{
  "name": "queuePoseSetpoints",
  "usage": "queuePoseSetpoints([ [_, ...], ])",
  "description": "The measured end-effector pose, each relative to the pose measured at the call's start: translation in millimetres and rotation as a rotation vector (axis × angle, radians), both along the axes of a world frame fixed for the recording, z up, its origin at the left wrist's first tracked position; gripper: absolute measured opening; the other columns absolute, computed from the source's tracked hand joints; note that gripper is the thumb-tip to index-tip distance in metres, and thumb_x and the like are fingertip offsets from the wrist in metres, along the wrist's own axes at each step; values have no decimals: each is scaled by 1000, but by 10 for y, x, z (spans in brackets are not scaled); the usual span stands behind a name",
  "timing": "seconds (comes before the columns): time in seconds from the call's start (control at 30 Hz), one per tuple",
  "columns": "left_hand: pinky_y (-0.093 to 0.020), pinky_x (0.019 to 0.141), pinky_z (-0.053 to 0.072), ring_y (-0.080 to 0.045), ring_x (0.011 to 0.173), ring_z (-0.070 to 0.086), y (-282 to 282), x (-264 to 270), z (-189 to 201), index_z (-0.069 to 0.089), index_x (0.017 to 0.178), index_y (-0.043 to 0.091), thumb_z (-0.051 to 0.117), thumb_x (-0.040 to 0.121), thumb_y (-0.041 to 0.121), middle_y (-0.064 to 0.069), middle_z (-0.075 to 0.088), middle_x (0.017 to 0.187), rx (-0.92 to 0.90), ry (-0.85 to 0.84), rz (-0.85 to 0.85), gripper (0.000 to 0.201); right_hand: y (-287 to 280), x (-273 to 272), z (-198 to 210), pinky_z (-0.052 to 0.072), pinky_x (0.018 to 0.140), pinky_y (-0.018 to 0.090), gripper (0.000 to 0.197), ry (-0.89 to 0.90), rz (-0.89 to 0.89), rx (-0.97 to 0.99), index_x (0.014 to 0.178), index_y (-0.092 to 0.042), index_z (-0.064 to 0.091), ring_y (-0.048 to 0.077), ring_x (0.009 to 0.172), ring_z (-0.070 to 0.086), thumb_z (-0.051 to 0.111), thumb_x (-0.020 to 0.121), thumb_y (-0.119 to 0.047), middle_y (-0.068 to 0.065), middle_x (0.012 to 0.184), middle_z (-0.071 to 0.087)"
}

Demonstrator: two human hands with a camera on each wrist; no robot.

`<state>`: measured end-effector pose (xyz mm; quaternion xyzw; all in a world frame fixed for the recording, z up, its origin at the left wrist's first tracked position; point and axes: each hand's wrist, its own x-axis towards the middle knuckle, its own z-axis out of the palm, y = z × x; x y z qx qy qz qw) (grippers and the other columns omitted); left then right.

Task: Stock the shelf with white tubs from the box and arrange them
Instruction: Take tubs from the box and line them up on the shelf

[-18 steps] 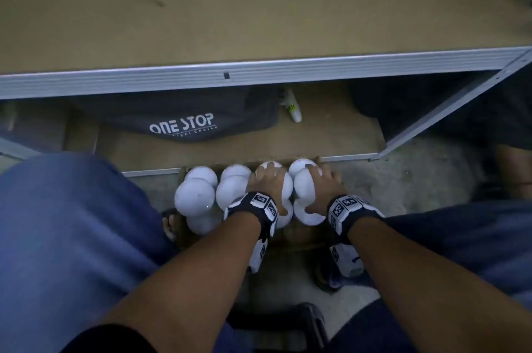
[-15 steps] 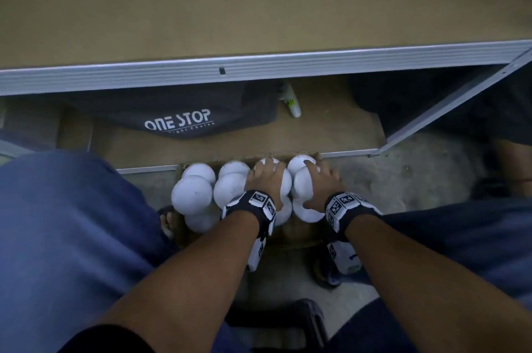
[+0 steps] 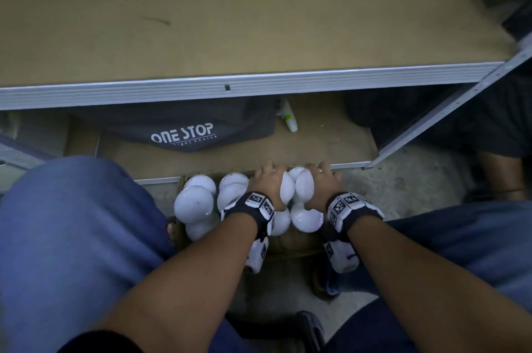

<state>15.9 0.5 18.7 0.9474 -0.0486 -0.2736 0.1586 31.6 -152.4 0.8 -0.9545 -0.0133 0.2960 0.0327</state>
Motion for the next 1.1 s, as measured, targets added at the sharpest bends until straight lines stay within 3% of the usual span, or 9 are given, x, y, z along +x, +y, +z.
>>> queuePoseSetpoints([
  [0.07, -43, 94, 48, -32, 119, 41, 11, 24, 167, 35, 136, 23, 82, 60, 28, -6, 33, 133, -38, -26, 14, 90, 17, 12, 318, 41, 97, 41, 86, -36, -5, 32, 131, -28, 37, 30, 122, 39, 73, 54, -40, -3, 135, 38],
  [0.17, -46, 97, 46, -32, 120, 39, 49, 69, 466, 38, 133, 23, 83, 57, 33, -6, 33, 132, -71, -79, 7, 88, 9, 31, 749, 43, 100, 45, 99, -35, -55, 95, 138, -29, 28, 33, 124, 37, 79, 53, -37, 1, 138, 30],
  [0.3, -46, 97, 46, -31, 120, 39, 136, 117, 978, 42, 130, 23, 83, 57, 36, -5, 33, 130, -90, -158, -25, 85, -13, 8, 1340, 35, 108, 42, 91, -72, -46, 116, 139, -25, 33, 38, 130, 30, 81, 61, -34, 5, 139, 25],
  [0.47, -42, 96, 46, -30, 117, 41, 238, 114, 1655, 47, 127, 25, 82, 58, 38, -6, 37, 127, -100, -225, -84, 78, 3, -97, 1987, 42, 98, 45, 92, -163, -54, 173, 140, -29, 34, 37, 126, 32, 82, 62, -33, 4, 136, 27],
  [0.6, -41, 95, 49, -27, 116, 46, 346, 60, 2119, 51, 124, 28, 82, 55, 38, -4, 42, 124, -111, -315, -78, 76, 22, -199, 2457, 43, 93, 40, 86, -246, -47, 246, 137, -30, 39, 34, 122, 34, 81, 62, -33, 5, 131, 33],
  [0.73, -35, 97, 45, -26, 118, 46, 447, 35, 2546, 53, 123, 28, 83, 56, 37, -4, 45, 124, -118, -402, -71, 74, 74, -237, 2869, 44, 98, 40, 89, -343, -35, 284, 138, -32, 41, 34, 127, 35, 81, 59, -36, 4, 133, 38],
  [0.83, -31, 89, 43, -23, 118, 46, 543, 35, 2825, 53, 124, 30, 81, 59, 38, -1, 45, 128, -127, -454, -45, 72, 133, -211, 3133, 42, 103, 39, 85, -421, -19, 331, 134, -31, 46, 31, 124, 43, 81, 57, -37, 5, 130, 47],
  [1.1, -37, 91, 47, -23, 119, 44, 731, 302, 3224, 53, 124, 31, 81, 57, 41, -2, 43, 128, -113, -535, 13, 73, 306, 31, 3552, 31, 108, 37, 81, -523, 12, 353, 141, -27, 44, 28, 132, 35, 79, 67, -34, 5, 140, 43],
])
